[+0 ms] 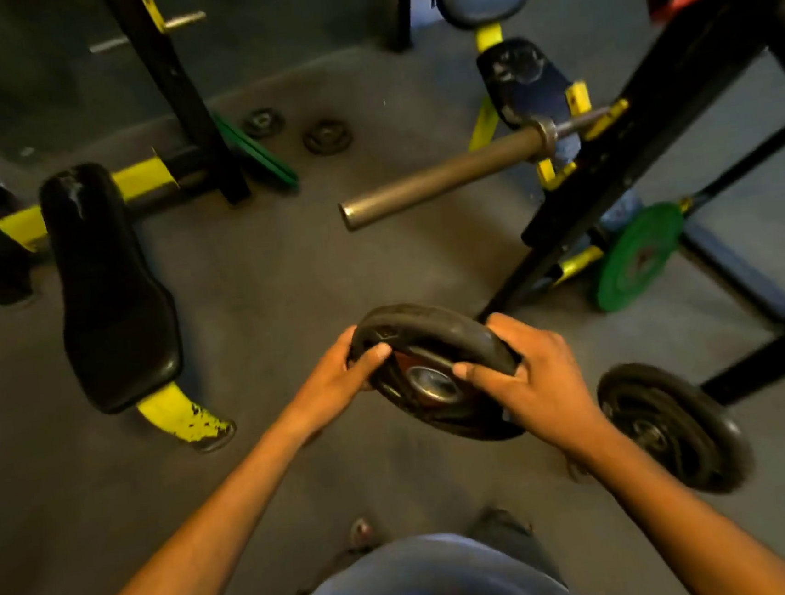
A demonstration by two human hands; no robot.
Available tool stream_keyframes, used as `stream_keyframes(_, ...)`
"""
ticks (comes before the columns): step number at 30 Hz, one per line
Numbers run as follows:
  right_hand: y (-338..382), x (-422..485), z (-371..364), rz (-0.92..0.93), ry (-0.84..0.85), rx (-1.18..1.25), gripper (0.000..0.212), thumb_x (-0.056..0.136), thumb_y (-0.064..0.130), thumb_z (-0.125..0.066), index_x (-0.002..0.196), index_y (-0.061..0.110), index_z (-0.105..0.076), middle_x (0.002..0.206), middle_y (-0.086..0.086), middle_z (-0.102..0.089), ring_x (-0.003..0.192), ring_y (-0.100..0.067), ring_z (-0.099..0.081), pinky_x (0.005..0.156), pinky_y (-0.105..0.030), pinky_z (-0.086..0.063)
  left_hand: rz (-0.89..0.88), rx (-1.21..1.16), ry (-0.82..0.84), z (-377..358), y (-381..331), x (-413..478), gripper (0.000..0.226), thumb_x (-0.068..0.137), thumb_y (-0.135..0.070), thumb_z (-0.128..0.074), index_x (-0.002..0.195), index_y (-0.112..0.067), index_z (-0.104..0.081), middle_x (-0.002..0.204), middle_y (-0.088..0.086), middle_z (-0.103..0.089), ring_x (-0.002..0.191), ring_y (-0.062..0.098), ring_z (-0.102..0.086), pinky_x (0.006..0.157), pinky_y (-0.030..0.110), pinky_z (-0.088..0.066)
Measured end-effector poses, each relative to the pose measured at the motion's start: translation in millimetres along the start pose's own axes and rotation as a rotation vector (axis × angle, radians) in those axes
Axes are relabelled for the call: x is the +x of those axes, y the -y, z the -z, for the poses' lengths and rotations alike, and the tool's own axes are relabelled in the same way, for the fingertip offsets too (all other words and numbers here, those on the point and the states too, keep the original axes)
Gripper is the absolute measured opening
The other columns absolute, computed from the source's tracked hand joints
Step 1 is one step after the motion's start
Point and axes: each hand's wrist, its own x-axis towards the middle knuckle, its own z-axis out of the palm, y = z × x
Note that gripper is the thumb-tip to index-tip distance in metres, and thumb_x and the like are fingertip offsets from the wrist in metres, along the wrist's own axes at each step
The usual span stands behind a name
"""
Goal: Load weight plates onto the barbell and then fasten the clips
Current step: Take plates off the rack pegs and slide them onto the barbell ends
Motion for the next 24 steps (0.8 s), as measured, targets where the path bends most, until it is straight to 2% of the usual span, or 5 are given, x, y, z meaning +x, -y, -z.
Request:
stream_keyframes(7, 30, 97, -36, 0.06, -0.058, 0.019, 0.033, 0.082, 0.046, -0.075, 0.079, 0.019, -0.058, 0.067, 0.002, -0.057, 0.064, -0.015, -0.059, 0.059, -0.045, -0.049, -0.067, -0.044, -0.121, 74, -31, 64, 0.053, 0.078, -0.061, -0.065, 0.121, -0.031, -0.061, 0.114, 0.001, -0.07, 0.106, 0.014, -0.07, 0.089, 0.043, -0.06)
stream_keyframes(14, 26, 188, -70, 0.049, -0.035, 0.031, 0.032, 0.082, 0.049, -0.072, 0.084, 0.018, -0.062, 0.071, 0.004, -0.062, 0.067, -0.014, -0.061, 0.062, -0.045, -0.05, -0.075, -0.016, -0.185, 138, -44, 135, 0.049, 0.075, -0.058, -0.067, 0.118, -0.034, -0.062, 0.114, 0.0, -0.069, 0.109, 0.017, -0.067, 0.093, 0.044, -0.058)
stream_keyframes(18, 23, 221, -81, -0.013, -0.062, 0.041, 0.029, 0.083, 0.05, -0.071, 0.09, 0.022, -0.065, 0.076, 0.007, -0.067, 0.072, -0.009, -0.065, 0.064, -0.044, -0.053, -0.031, 0.017, -0.111, 163, -55, 178, 0.041, 0.079, -0.053, -0.07, 0.115, -0.035, -0.062, 0.112, -0.003, -0.069, 0.106, 0.013, -0.068, 0.089, 0.039, -0.058)
stream_keyframes(21, 15, 237, -94, -0.088, -0.111, -0.001, 0.033, 0.083, 0.055, -0.068, 0.089, 0.022, -0.065, 0.077, 0.006, -0.068, 0.073, -0.012, -0.065, 0.065, -0.045, -0.053, -0.004, 0.03, -0.009, 174, -53, 214, 0.031, 0.088, -0.037, -0.071, 0.116, -0.029, -0.06, 0.111, -0.004, -0.068, 0.102, 0.005, -0.068, 0.088, 0.035, -0.056)
stream_keyframes(24, 15, 240, -106, -0.154, -0.186, -0.055, 0.032, 0.084, 0.053, -0.069, 0.085, 0.022, -0.06, 0.072, 0.007, -0.063, 0.067, -0.011, -0.062, 0.06, -0.043, -0.052, 0.023, 0.063, 0.123, 183, -45, 247, 0.038, 0.081, -0.043, -0.069, 0.116, -0.03, -0.06, 0.11, -0.006, -0.069, 0.105, 0.006, -0.067, 0.094, 0.037, -0.055)
